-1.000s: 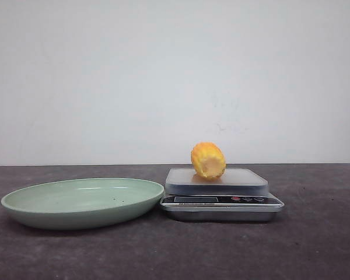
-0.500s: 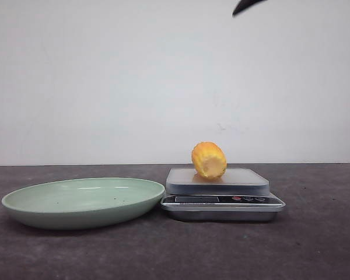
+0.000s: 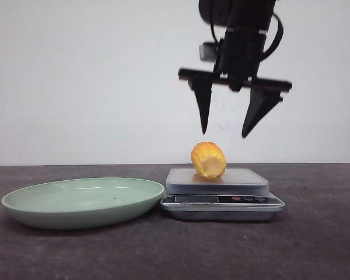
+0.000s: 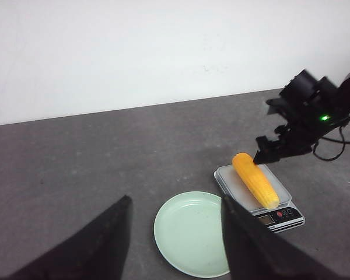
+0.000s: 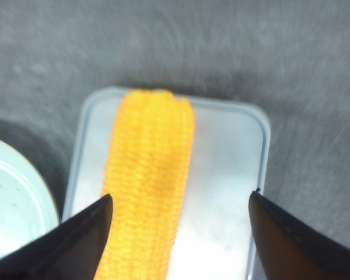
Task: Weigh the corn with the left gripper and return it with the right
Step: 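Lower the right gripper onto the corn on the scale and close it, then lift the corn with the right gripper and carry it over the plate, then lower the corn onto the green plate and open the right gripper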
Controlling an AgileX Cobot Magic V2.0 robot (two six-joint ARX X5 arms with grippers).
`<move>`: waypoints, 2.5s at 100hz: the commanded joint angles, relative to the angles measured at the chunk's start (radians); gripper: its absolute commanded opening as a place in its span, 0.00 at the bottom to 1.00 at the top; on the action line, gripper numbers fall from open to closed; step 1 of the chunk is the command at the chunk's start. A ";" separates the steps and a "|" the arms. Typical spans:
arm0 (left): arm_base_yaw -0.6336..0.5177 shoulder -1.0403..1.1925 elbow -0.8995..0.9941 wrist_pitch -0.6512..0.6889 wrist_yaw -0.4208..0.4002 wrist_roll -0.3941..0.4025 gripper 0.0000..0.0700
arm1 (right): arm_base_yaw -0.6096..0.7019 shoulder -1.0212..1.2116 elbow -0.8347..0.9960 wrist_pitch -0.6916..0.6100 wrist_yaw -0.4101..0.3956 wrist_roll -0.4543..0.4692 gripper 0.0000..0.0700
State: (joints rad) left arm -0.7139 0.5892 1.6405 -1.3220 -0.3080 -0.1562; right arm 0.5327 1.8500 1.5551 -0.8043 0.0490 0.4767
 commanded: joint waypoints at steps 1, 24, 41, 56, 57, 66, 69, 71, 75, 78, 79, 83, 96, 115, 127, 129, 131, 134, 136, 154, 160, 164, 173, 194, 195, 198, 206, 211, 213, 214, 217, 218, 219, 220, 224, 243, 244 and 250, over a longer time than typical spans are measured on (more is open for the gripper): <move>-0.007 0.009 0.014 0.006 0.002 0.010 0.38 | 0.008 0.045 0.023 0.003 -0.020 0.010 0.65; -0.007 0.009 0.014 0.002 0.003 0.005 0.38 | 0.008 0.105 0.023 0.001 -0.077 0.027 0.65; -0.007 0.009 0.014 0.001 0.003 -0.014 0.38 | 0.016 0.112 0.023 -0.005 -0.080 0.040 0.34; -0.007 0.009 0.014 0.001 0.003 -0.014 0.38 | 0.019 0.112 0.023 -0.005 -0.141 0.006 0.00; -0.007 0.009 0.014 0.001 0.003 -0.014 0.38 | 0.019 0.112 0.023 -0.005 -0.142 0.006 0.00; -0.007 0.009 0.014 -0.005 0.006 -0.018 0.38 | 0.019 0.108 0.025 0.006 -0.160 0.006 0.00; -0.007 0.009 0.014 -0.008 0.006 -0.018 0.38 | 0.019 0.099 0.029 0.008 -0.162 0.006 0.00; -0.007 0.009 0.014 -0.011 0.006 -0.019 0.38 | 0.017 0.091 0.034 0.010 -0.161 0.006 0.00; -0.007 0.009 0.014 -0.018 0.006 -0.021 0.38 | 0.013 0.074 0.047 0.016 -0.156 0.002 0.00; -0.007 0.009 0.014 -0.024 0.006 -0.021 0.38 | 0.014 0.056 0.058 0.027 -0.149 -0.005 0.00; -0.007 0.009 0.014 -0.026 0.006 -0.021 0.38 | 0.014 0.050 0.063 0.032 -0.148 -0.008 0.00; -0.007 0.009 0.014 -0.034 0.006 -0.021 0.38 | 0.015 0.026 0.084 0.057 -0.146 -0.017 0.00; -0.007 0.009 0.014 -0.055 0.006 -0.021 0.38 | 0.046 -0.045 0.189 0.140 -0.146 -0.017 0.00; -0.007 0.009 0.014 -0.049 0.005 -0.020 0.38 | 0.126 -0.071 0.394 0.187 -0.146 -0.017 0.00; -0.007 0.009 0.014 -0.044 0.005 -0.018 0.38 | 0.174 -0.071 0.429 0.198 -0.145 -0.022 0.00; -0.007 0.009 0.014 -0.045 0.005 -0.017 0.38 | 0.180 -0.071 0.429 0.195 -0.145 -0.022 0.00; -0.007 0.009 0.014 -0.045 0.005 -0.016 0.38 | 0.184 -0.071 0.429 0.187 -0.145 -0.023 0.00; -0.007 0.009 0.014 -0.045 0.003 -0.015 0.38 | 0.190 -0.069 0.429 0.172 -0.145 -0.022 0.00; -0.007 0.009 0.014 -0.045 0.002 -0.015 0.38 | 0.194 -0.066 0.429 0.163 -0.145 -0.021 0.00; -0.007 0.009 0.014 -0.045 0.002 -0.014 0.38 | 0.235 -0.009 0.422 0.087 -0.153 -0.006 0.00; -0.007 0.009 0.014 -0.045 0.002 -0.014 0.38 | 0.248 0.020 0.422 0.066 -0.154 0.013 0.00; -0.007 0.009 0.014 -0.045 0.002 -0.014 0.38 | 0.254 0.040 0.422 0.055 -0.154 0.032 0.00; -0.007 0.009 0.014 -0.047 0.002 -0.015 0.38 | 0.274 0.097 0.422 0.042 -0.154 0.062 0.00; -0.007 0.009 0.014 -0.071 0.002 -0.021 0.38 | 0.326 0.237 0.422 0.025 -0.157 0.138 0.00; -0.007 0.009 0.014 -0.074 0.002 -0.021 0.38 | 0.329 0.243 0.422 0.025 -0.157 0.143 0.00; -0.007 0.009 0.014 -0.082 0.002 -0.021 0.38 | 0.336 0.259 0.422 0.025 -0.157 0.152 0.00; -0.007 0.009 0.014 -0.108 0.002 -0.025 0.38 | 0.354 0.304 0.422 0.034 -0.157 0.178 0.00; -0.007 0.009 0.014 -0.121 0.002 -0.032 0.38 | 0.362 0.324 0.422 0.037 -0.158 0.190 0.00; -0.007 0.009 0.014 -0.123 0.002 -0.033 0.38 | 0.362 0.331 0.422 0.037 -0.157 0.195 0.00; -0.007 0.009 0.014 -0.123 0.002 -0.034 0.38 | 0.362 0.334 0.422 0.037 -0.157 0.197 0.00; -0.007 0.009 0.014 -0.123 0.002 -0.035 0.38 | 0.364 0.345 0.422 0.038 -0.157 0.203 0.00; -0.007 0.009 0.014 -0.123 0.002 -0.036 0.38 | 0.366 0.349 0.422 0.038 -0.157 0.205 0.00; -0.007 0.009 0.014 -0.123 0.002 -0.037 0.38 | 0.367 0.352 0.422 0.038 -0.157 0.206 0.00; -0.007 0.009 0.014 -0.123 0.002 -0.037 0.38 | 0.369 0.355 0.422 0.037 -0.157 0.208 0.00; -0.007 0.009 0.014 -0.123 0.002 -0.036 0.38 | 0.370 0.367 0.422 0.037 -0.158 0.219 0.00; -0.007 0.008 0.014 -0.123 0.002 -0.036 0.38 | 0.365 0.397 0.422 -0.003 -0.163 0.251 0.00; -0.007 0.009 0.014 -0.123 0.002 -0.036 0.38 | 0.365 0.398 0.422 -0.006 -0.162 0.252 0.00; -0.007 0.008 0.014 -0.123 0.002 -0.036 0.38 | 0.359 0.399 0.421 -0.024 -0.153 0.254 0.00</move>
State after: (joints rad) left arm -0.7139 0.5892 1.6390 -1.4185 -0.3077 -0.1864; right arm 0.8879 2.2208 1.9583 -0.8192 -0.1123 0.7082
